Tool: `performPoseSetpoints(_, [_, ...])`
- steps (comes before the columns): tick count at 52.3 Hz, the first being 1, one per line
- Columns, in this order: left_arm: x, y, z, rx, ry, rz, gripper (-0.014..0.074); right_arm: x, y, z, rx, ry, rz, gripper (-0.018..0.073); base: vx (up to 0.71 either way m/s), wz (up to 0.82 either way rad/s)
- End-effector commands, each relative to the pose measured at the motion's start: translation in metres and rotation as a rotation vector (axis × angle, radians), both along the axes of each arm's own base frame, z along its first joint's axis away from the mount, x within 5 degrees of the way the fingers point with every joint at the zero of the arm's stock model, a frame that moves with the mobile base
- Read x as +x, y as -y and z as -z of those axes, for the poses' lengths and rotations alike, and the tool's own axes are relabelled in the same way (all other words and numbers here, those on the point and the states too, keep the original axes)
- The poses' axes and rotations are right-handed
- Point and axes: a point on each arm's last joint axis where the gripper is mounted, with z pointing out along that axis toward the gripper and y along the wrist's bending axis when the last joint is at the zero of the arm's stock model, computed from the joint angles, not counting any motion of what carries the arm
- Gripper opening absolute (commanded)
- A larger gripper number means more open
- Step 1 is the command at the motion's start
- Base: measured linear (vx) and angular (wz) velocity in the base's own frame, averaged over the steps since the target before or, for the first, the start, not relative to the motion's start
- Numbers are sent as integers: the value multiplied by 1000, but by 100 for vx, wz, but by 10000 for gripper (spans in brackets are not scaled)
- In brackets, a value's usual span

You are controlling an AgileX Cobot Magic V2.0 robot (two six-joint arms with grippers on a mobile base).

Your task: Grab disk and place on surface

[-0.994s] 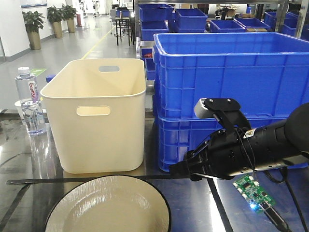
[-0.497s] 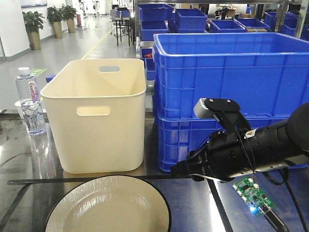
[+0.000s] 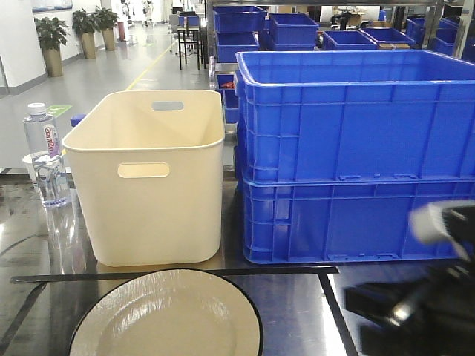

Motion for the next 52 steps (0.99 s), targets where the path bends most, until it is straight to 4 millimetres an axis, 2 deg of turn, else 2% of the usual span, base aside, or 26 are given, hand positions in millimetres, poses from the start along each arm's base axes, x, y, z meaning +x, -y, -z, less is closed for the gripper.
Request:
performPoseSetpoints(1, [-2,0,-14,-3,111,-7,-8,-21,20,-11,6,237,101,-12,0,0])
performPoseSetpoints(7, [-2,0,-14,-3,111,-7,-8,-49,39,9,-66,388,160,-11,0,0])
performPoseSetpoints(14, [-2,0,-14,-3,111,-7,-8,-72,61,36,-6,410,313,-9,0,0])
performPoseSetpoints(19, [-2,0,-14,-3,111,-7,-8,-91,73,56,-44,457,387,-9,0,0])
performPoseSetpoints(25, [-2,0,-14,-4,111,-7,-8,-110,77,82,-174,556,376,-8,0,0])
performPoseSetpoints(31, [-2,0,-14,-4,111,-7,-8,-123,79,108,-181,626,378,-8,0,0])
performPoseSetpoints(35, [-1,0,-14,-4,110,-7,-8,-122,79,126,-160,612,397,-8,0,0])
performPoseSetpoints(39, [-2,0,-14,-5,110,-7,-8,-121,82,132,-155,511,438,-8,0,0])
performPoseSetpoints(47, [-1,0,-14,-5,110,-7,-8,-122,87,130,-167,543,541,-8,0,0])
performPoseSetpoints(52, [-1,0,-14,-5,110,-7,-8,-122,87,127,-165,569,541,-6,0,0])
